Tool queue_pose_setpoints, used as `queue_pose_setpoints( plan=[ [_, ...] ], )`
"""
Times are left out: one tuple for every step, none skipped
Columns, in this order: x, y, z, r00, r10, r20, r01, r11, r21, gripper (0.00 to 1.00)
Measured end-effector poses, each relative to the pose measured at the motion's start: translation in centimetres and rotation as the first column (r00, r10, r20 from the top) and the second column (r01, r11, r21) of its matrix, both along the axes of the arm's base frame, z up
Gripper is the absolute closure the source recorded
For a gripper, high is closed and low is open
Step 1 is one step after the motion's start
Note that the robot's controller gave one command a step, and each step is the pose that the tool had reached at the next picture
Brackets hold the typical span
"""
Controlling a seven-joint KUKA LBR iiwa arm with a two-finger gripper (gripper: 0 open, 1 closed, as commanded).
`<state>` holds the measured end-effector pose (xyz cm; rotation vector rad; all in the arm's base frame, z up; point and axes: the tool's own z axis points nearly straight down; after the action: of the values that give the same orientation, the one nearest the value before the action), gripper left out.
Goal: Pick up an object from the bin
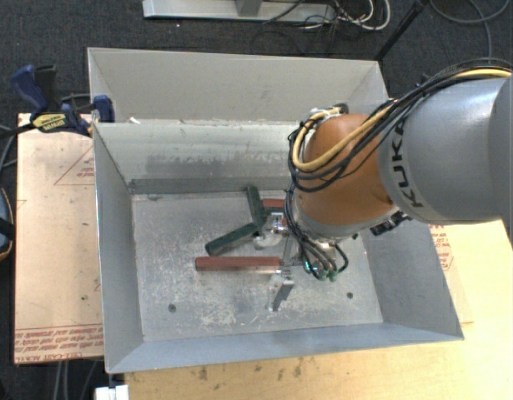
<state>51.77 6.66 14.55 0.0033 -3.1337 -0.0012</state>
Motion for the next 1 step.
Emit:
queue_pose_setpoints(
  plan=[
    [0.19, -0.03, 0.41, 1.000, -0.002, 0.008, 0.002, 1.000, 0.001, 0.00]
  ],
)
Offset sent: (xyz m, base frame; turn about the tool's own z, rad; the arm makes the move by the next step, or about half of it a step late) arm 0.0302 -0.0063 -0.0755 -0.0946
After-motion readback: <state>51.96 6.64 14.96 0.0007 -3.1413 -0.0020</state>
